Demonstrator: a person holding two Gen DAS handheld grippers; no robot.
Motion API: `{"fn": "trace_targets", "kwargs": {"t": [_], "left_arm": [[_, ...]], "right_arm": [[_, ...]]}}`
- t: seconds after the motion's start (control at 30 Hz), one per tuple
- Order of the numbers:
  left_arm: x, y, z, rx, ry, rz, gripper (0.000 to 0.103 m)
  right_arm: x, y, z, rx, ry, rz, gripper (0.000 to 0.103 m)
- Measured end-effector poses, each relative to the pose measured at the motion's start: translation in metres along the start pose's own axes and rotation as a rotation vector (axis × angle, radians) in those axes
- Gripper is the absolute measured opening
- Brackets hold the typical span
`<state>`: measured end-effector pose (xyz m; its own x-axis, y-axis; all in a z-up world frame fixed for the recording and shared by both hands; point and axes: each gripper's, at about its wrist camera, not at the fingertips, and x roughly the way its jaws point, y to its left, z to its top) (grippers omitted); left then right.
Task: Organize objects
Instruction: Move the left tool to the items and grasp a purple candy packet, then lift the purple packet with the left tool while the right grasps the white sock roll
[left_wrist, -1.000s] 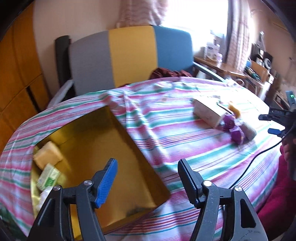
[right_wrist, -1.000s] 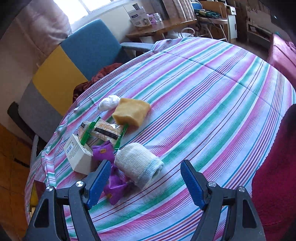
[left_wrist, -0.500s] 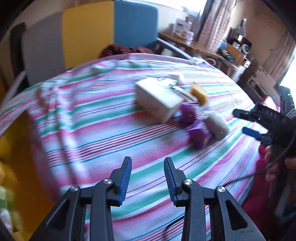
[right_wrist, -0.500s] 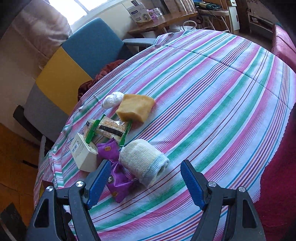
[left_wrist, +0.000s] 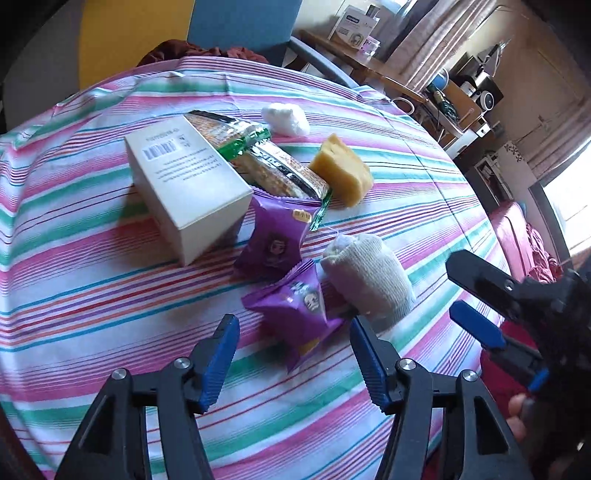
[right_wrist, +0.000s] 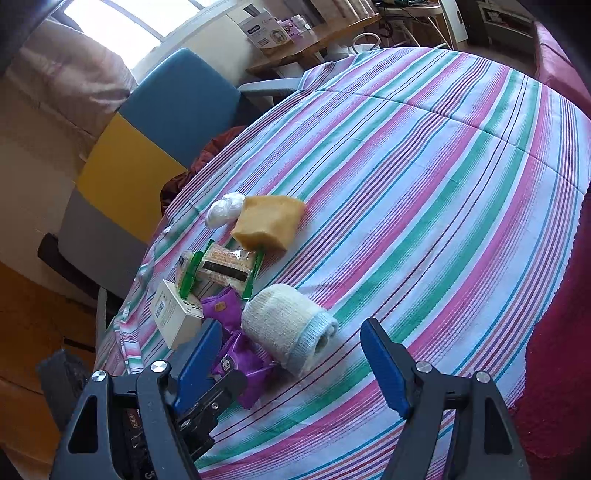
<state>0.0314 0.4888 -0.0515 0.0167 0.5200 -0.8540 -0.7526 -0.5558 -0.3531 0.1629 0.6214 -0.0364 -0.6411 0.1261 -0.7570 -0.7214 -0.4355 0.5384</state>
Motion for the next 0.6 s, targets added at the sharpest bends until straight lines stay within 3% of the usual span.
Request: {"fn": "trace_targets", "kwargs": {"t": [0.13,0.17,0.2,0.37,0.6], "left_arm": [[0.013,-0.004,0.006,0.002,-0.002,0.018,0.054],[0.017,-0.004,0.006,0.011,0.002,0.028,0.041],[0.021,-0.004,0.006,0.026,0.008,0.031,0.036],[0.006,0.006,-0.009,0.113,-0.026,0.035,0.031],[-0.032,0.052,-0.042,0.109,-0.059,0.072,0.031]], "right_arm": [[0.001,0.001,0.0,-0.005,0.004,0.003,0.079],[0.001,0.001,0.0,-0.007,0.006,0.003,0.079],[0.002,0.002,-0.001,-0.01,0.008,0.004,0.079],[0.003,0.005,-0.001,-0.029,0.016,0.01,0.079],[0.011,0.014,-0.006,-0.097,0.046,-0.029,0.079]]}}
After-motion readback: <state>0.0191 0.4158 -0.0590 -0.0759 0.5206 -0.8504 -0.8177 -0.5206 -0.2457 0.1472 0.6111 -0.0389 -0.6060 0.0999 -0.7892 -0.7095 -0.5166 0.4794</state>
